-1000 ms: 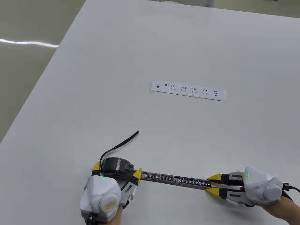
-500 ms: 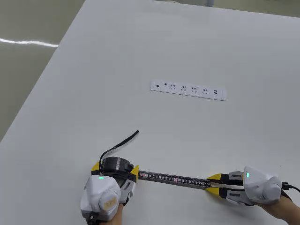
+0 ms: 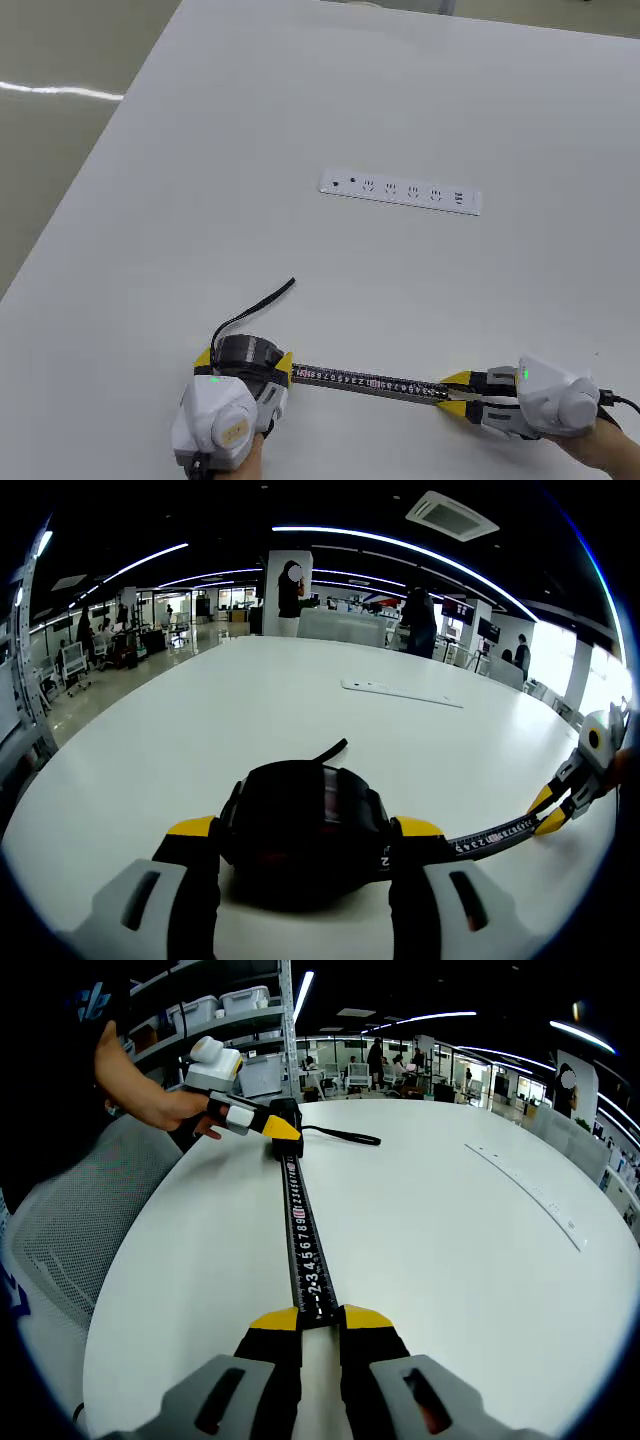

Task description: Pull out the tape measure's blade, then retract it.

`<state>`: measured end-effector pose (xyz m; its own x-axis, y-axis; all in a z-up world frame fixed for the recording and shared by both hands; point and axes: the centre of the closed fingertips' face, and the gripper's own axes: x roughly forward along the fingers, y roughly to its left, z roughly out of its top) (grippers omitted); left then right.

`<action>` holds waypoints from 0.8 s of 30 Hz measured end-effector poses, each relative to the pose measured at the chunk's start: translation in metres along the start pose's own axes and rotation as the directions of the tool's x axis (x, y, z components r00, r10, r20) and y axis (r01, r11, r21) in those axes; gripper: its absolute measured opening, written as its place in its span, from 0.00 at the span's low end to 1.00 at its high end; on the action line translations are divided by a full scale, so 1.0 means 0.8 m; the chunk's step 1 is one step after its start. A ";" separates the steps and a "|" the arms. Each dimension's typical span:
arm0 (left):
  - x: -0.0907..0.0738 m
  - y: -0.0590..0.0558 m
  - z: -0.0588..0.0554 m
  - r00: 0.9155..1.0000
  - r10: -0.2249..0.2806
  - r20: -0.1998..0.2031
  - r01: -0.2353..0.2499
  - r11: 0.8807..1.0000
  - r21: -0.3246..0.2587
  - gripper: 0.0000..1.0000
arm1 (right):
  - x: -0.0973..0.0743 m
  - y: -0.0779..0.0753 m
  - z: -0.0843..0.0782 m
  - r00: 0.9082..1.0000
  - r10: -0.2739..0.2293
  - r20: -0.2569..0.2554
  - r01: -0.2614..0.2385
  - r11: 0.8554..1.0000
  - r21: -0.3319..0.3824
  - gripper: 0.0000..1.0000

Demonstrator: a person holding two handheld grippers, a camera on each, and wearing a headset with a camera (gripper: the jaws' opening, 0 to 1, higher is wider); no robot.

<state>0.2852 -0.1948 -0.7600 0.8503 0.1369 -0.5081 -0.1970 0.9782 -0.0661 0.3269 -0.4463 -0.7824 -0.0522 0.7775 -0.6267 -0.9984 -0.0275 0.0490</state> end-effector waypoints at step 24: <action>0.002 0.000 0.000 1.000 0.005 0.004 -0.004 0.999 -0.032 0.64 | -0.003 0.002 0.001 1.000 0.005 0.004 -0.005 1.000 0.010 0.12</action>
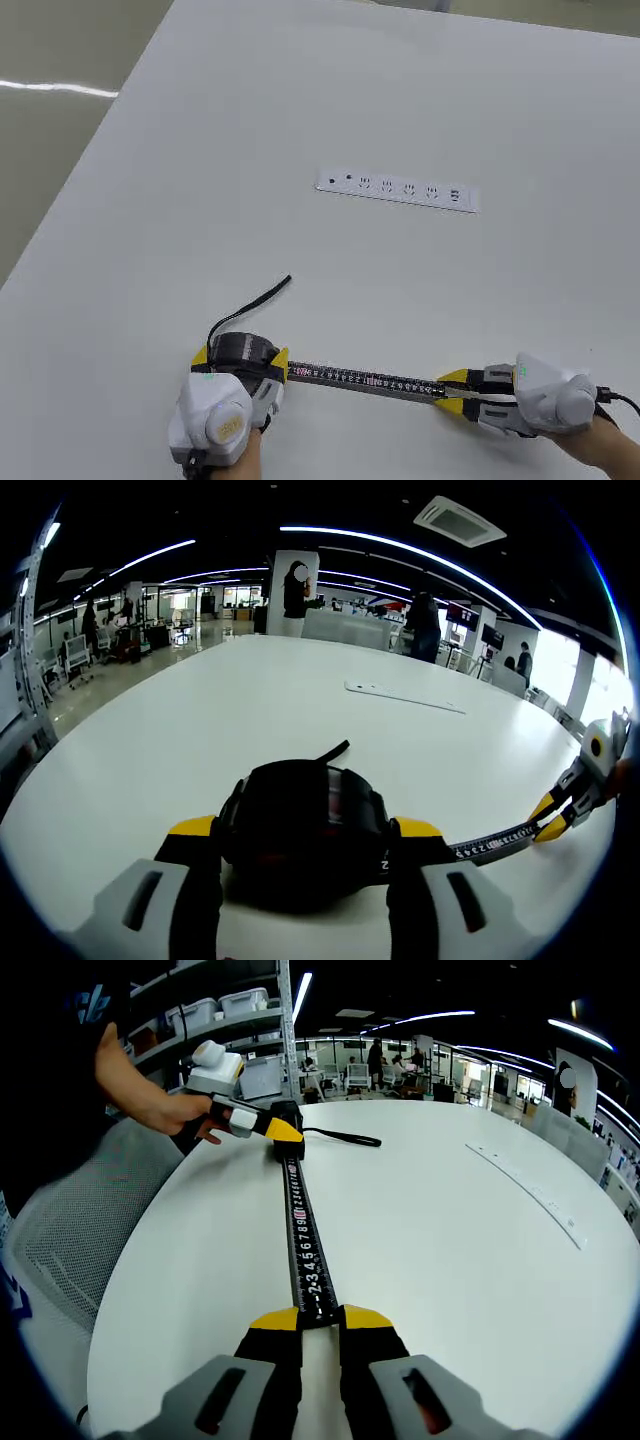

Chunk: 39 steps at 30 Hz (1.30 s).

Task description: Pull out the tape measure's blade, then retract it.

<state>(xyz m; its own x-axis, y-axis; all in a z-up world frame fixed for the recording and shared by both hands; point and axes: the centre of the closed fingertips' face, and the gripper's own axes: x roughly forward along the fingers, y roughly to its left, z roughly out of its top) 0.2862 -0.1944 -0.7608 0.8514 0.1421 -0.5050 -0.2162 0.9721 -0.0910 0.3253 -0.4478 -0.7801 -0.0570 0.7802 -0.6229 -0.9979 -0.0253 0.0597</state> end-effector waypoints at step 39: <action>-0.002 0.001 -0.001 1.000 -0.010 -0.002 0.010 1.000 -0.012 0.63 | 0.011 0.000 0.014 1.000 0.004 0.011 -0.004 1.000 -0.008 0.11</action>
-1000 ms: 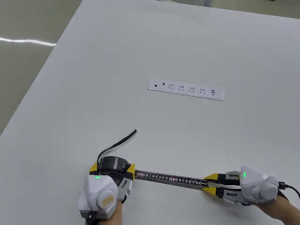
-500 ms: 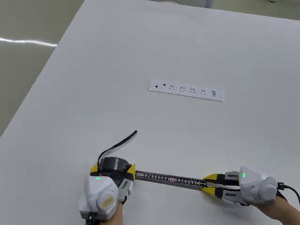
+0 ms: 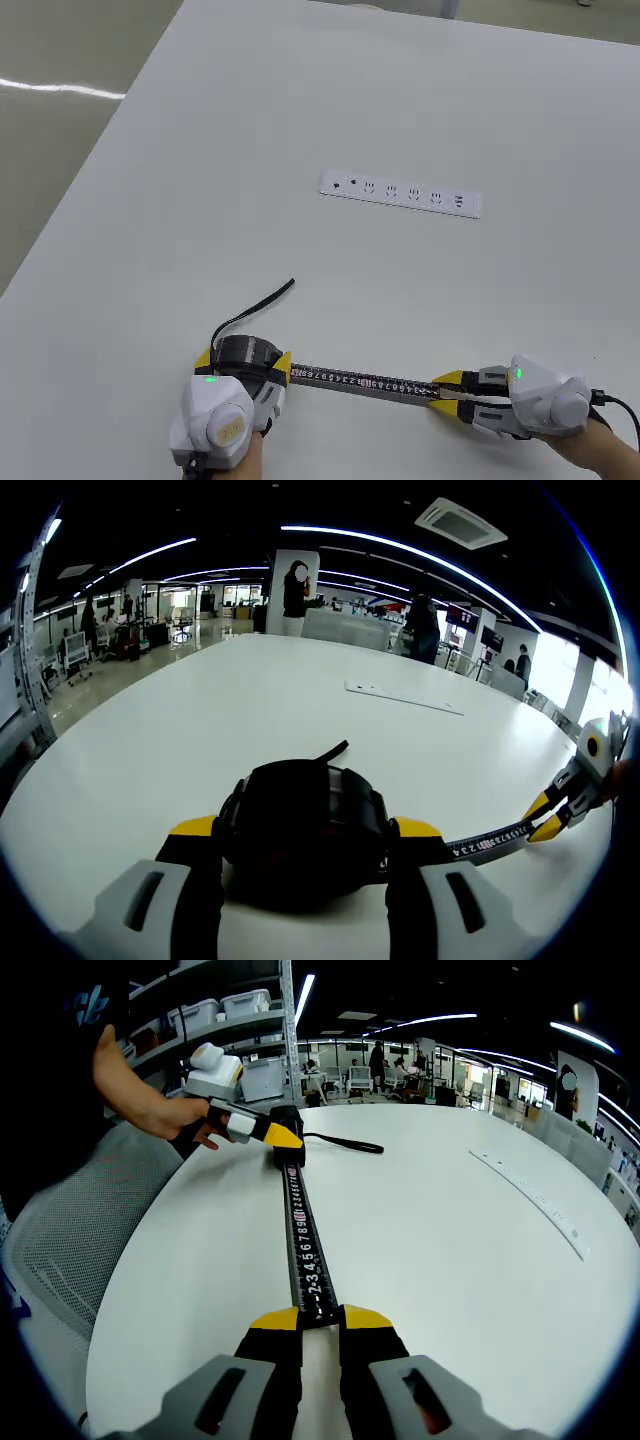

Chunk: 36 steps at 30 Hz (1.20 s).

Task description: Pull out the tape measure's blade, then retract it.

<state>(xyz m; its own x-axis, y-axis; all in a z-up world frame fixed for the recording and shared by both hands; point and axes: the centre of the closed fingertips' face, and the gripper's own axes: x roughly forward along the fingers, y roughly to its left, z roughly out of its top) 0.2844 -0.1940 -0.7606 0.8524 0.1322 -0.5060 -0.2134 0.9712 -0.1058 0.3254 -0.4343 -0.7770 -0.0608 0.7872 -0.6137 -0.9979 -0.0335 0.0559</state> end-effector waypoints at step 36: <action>-0.002 -0.002 0.000 1.000 -0.014 -0.005 0.014 1.000 -0.014 0.63 | 0.007 0.003 0.012 1.000 0.004 -0.001 -0.004 1.000 0.004 0.12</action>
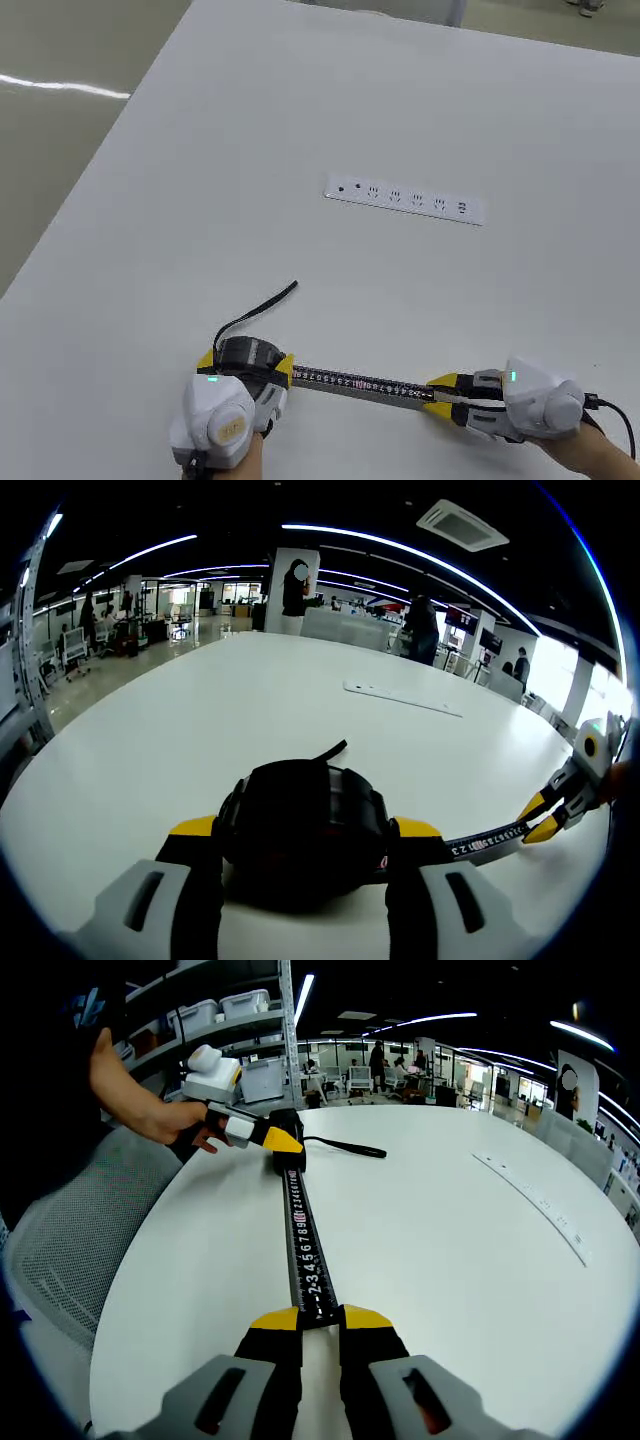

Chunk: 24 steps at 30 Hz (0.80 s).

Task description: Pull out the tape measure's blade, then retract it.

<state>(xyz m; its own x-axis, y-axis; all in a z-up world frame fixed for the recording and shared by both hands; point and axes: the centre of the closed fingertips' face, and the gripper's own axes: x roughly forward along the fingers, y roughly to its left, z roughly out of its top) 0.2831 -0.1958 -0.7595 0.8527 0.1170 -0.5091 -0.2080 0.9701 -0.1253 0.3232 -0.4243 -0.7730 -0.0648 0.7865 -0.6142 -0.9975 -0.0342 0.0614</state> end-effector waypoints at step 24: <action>0.000 0.003 0.000 1.000 -0.007 -0.002 0.007 1.000 -0.016 0.63 | 0.007 0.001 0.009 1.000 0.003 0.000 -0.003 1.000 -0.001 0.12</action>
<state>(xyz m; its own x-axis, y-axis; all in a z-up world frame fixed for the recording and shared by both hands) 0.2830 -0.1935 -0.7597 0.8531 0.1100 -0.5100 -0.2097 0.9674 -0.1422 0.3224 -0.4157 -0.7706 -0.0676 0.7867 -0.6137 -0.9974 -0.0368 0.0627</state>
